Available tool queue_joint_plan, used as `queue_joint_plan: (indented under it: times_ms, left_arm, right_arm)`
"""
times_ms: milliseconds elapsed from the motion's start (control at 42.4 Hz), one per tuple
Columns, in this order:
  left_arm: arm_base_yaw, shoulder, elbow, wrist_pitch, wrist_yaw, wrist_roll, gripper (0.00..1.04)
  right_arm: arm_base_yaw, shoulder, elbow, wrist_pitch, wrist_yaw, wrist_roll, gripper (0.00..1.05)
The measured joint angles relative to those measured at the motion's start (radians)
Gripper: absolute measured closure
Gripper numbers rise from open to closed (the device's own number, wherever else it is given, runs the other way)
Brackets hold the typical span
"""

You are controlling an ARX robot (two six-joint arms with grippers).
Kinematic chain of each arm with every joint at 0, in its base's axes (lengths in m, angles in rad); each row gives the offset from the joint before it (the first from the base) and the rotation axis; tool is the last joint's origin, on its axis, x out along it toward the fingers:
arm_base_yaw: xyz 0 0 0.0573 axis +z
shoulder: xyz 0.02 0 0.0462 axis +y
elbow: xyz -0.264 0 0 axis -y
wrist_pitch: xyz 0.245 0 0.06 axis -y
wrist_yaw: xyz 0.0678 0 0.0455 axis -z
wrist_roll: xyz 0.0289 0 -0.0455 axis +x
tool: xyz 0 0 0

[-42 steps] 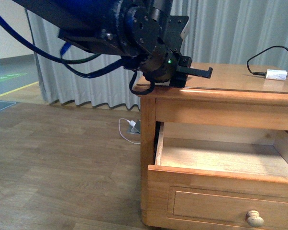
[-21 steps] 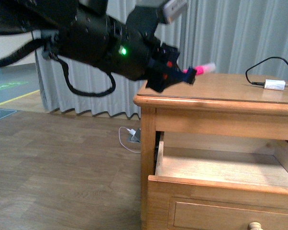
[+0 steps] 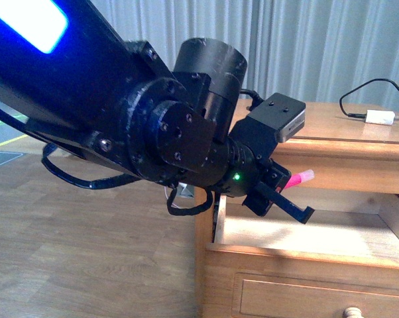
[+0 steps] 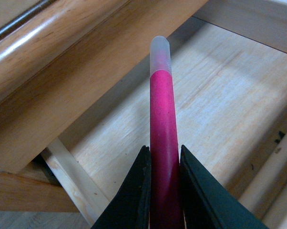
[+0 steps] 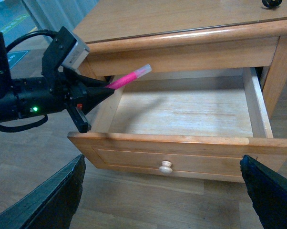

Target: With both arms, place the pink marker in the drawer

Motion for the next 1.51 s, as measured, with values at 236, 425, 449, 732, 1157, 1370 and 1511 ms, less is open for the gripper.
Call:
queue_joint_plan:
  times_ms: [236, 425, 449, 732, 1157, 1370, 1511]
  left_arm:
    - [-0.008, 0.055, 0.051, -0.007, -0.053, -0.014, 0.6]
    - [-0.007, -0.006, -0.006, 0.031, -0.081, -0.059, 0.28]
    - [-0.006, -0.032, -0.029, 0.043, -0.089, -0.073, 0.22]
    - [0.037, -0.338, -0.247, 0.105, -0.195, -0.13, 0.06]
    - [0.167, -0.977, -0.665, 0.063, -0.227, -0.243, 0.06]
    - [0.235, -1.378, -0.878, -0.111, -0.275, -0.331, 0.06]
    - [0.291, -1.536, -0.953, -0.201, -0.296, -0.392, 0.06]
  right_arm:
    - [0.0, 0.0, 0.0, 0.0, 0.0, 0.0, 0.08]
    - [0.0, 0.0, 0.0, 0.0, 0.0, 0.0, 0.08]
    - [0.0, 0.0, 0.0, 0.0, 0.0, 0.0, 0.08]
    - [0.0, 0.0, 0.0, 0.0, 0.0, 0.0, 0.08]
    - [0.0, 0.0, 0.0, 0.0, 0.0, 0.0, 0.08]
    - [0.0, 0.0, 0.0, 0.0, 0.0, 0.0, 0.08]
    - [0.0, 0.0, 0.0, 0.0, 0.0, 0.0, 0.08]
